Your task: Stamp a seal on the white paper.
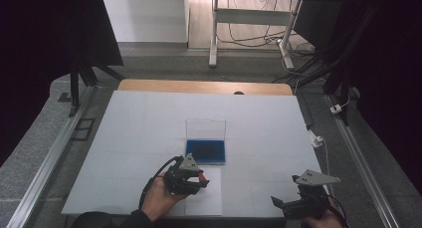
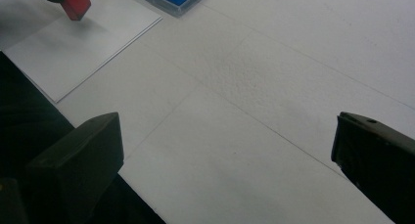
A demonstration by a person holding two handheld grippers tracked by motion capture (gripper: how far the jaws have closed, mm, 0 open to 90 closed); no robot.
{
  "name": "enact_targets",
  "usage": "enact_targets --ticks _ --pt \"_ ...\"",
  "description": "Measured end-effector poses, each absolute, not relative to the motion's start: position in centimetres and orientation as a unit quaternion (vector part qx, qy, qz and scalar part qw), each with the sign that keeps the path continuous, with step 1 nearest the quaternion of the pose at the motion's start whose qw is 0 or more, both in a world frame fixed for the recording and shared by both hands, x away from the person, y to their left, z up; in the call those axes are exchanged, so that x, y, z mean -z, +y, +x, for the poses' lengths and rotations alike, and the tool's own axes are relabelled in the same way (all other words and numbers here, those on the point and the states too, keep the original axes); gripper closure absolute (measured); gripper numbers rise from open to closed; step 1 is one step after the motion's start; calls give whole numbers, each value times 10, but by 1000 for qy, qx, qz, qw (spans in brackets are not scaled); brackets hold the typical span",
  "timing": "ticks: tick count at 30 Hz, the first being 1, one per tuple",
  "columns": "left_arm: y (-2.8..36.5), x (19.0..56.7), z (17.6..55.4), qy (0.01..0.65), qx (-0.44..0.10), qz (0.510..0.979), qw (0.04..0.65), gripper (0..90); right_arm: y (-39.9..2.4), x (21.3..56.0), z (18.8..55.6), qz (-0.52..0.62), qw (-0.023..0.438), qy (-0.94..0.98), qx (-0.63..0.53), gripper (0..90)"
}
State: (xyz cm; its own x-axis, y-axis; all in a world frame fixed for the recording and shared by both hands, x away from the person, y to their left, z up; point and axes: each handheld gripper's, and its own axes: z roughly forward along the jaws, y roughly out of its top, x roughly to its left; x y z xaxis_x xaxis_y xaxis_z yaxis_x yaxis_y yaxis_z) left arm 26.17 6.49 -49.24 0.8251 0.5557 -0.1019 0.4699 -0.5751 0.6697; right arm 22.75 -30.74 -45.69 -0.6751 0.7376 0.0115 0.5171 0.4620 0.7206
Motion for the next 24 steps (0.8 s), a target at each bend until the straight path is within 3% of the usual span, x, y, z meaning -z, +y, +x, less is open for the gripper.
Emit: enact_targets --ticks 24 --pt "53 509 255 274 -75 898 336 587 -307 457 228 372 152 842 -360 0"
